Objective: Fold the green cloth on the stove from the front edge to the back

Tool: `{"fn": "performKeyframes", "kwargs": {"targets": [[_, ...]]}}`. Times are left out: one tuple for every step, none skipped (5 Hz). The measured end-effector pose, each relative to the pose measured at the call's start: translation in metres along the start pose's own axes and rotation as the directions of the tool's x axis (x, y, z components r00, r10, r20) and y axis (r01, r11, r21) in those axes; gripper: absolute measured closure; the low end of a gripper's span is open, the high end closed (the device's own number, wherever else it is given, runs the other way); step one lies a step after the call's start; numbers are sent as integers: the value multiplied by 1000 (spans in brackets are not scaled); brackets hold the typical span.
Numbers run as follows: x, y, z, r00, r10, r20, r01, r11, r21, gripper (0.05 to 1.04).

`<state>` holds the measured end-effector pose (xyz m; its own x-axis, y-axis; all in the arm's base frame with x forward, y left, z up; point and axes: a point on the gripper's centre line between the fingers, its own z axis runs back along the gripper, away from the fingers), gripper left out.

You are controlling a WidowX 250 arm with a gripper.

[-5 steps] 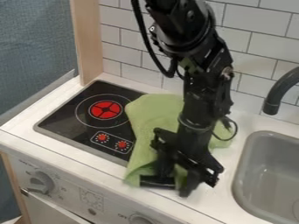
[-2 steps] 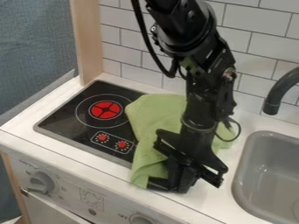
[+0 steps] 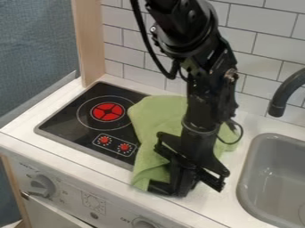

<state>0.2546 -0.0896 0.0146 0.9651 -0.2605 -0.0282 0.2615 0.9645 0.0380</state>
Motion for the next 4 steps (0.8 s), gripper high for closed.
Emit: {"fn": "performKeyframes", "kwargs": {"targets": [[-2,2,13,1000,8,14,-8,1000,4,1033],[-2,6,25,999,15,31,-15,1000,-9,1033],[4,11,43,998,27,65,-26,999,-26,1033],[14,19,60,994,59,88,-53,996,-65,1033]]}}
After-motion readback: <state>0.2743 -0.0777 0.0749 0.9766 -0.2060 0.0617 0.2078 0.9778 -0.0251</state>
